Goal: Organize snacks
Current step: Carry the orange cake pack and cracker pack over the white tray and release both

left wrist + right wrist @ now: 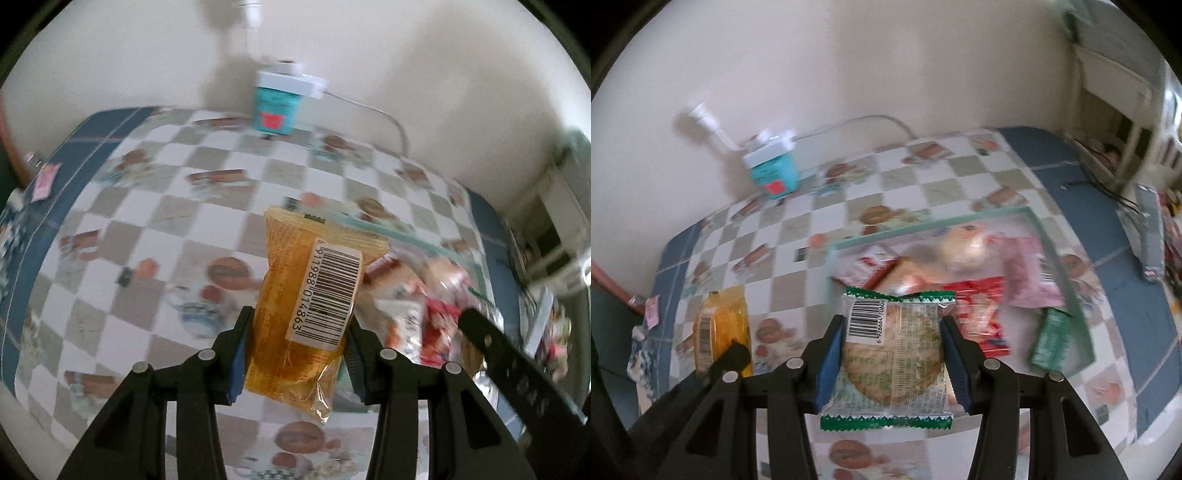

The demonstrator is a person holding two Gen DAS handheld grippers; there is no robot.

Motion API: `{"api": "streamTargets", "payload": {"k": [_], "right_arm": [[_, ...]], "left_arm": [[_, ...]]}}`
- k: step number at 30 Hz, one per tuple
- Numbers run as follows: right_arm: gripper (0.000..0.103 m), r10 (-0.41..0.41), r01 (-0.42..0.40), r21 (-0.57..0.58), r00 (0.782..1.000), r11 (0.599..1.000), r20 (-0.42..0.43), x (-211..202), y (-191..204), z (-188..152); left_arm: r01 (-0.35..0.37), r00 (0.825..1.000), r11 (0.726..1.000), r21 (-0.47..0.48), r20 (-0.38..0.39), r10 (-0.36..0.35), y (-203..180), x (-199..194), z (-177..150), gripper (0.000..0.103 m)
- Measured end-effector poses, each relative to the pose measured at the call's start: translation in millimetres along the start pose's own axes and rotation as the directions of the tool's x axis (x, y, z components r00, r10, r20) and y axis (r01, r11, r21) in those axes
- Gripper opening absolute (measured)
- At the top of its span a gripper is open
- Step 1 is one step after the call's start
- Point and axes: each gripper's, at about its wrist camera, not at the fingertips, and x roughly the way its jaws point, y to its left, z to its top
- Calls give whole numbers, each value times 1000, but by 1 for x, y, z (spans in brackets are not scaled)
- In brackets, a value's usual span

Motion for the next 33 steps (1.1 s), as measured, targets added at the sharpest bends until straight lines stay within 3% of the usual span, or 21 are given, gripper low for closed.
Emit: {"api": "streamTargets", "payload": {"k": [4, 13, 18, 29, 33], "right_arm": [[54, -22, 24, 69, 999, 997, -25, 8, -34, 7], [54, -50, 62, 137, 994, 989, -94, 37, -71, 11], [54, -57, 79, 146, 987, 986, -148, 56, -80, 11], [54, -85, 118, 161, 976, 980, -199, 74, -86, 9], [54, -94, 127, 154, 973, 980, -210, 76, -85, 8]], "left_arm": [[48, 998, 996, 81, -39, -45, -34, 15, -6, 47], [88, 994, 992, 95, -75, -81, -56, 51, 4, 47], [70, 992, 993, 90, -112, -60, -57, 76, 6, 47], [137, 969, 989, 56, -214, -123, -62, 112, -2, 47], [141, 968, 988, 66, -219, -123, -64, 110, -3, 47]]}}
